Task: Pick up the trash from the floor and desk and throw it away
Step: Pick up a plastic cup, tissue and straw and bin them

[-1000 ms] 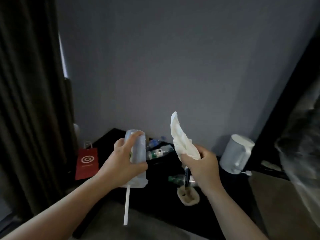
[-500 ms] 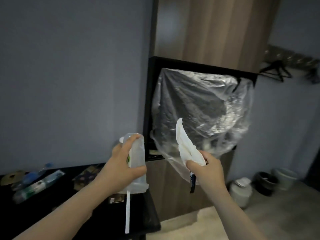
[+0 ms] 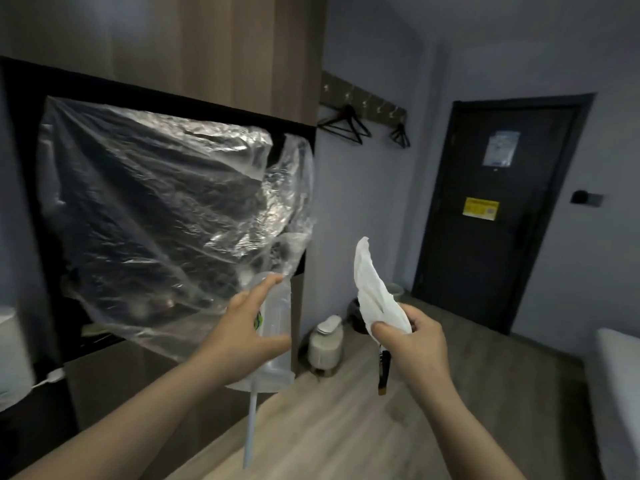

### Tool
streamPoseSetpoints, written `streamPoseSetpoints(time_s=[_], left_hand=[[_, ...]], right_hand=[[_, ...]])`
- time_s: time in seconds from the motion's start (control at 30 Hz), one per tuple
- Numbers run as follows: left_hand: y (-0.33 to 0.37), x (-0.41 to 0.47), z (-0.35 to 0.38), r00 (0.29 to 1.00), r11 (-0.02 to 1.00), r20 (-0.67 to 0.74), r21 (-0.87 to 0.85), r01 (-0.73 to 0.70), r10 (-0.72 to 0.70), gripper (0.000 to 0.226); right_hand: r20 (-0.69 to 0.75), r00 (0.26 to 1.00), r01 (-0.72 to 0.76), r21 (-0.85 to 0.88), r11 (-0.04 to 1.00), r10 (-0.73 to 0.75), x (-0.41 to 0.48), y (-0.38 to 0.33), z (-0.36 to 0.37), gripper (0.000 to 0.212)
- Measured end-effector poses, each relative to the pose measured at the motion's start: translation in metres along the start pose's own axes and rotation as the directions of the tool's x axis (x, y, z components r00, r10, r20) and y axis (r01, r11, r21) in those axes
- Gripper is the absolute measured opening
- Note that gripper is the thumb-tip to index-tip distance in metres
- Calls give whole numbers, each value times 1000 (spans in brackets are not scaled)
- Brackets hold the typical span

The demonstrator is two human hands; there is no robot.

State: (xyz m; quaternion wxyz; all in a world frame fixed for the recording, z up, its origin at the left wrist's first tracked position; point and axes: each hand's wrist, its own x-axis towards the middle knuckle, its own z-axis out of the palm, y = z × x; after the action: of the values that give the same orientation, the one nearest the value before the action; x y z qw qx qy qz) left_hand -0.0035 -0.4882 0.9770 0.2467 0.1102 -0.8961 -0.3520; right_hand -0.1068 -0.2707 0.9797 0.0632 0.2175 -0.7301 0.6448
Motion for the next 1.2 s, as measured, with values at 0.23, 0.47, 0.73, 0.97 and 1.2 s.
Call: streamPoseSetpoints(time_s=[0.23, 0.47, 0.73, 0.97, 1.2], left_hand=[[11, 95, 95, 987, 997, 143, -22, -74, 77, 87], [-12, 221, 165, 959, 985, 233, -98, -144, 164, 82], [-52, 372, 229, 921, 981, 354, -158, -112, 162, 85], [-57, 469, 313, 900, 979, 402, -173, -106, 169, 87], [-47, 580, 394, 911, 978, 387, -195, -71, 143, 87]], right_hand=[[-192, 980, -66, -37, 997, 58, 64, 56, -56, 12], [-299, 950, -126, -104, 987, 90, 167, 112, -68, 20], [-366, 921, -199, -145, 969, 134, 291, 168, -62, 39], [-389, 905, -240, -133, 962, 172, 387, 232, -88, 44], [-380, 905, -241, -92, 966, 190, 521, 298, -128, 36]])
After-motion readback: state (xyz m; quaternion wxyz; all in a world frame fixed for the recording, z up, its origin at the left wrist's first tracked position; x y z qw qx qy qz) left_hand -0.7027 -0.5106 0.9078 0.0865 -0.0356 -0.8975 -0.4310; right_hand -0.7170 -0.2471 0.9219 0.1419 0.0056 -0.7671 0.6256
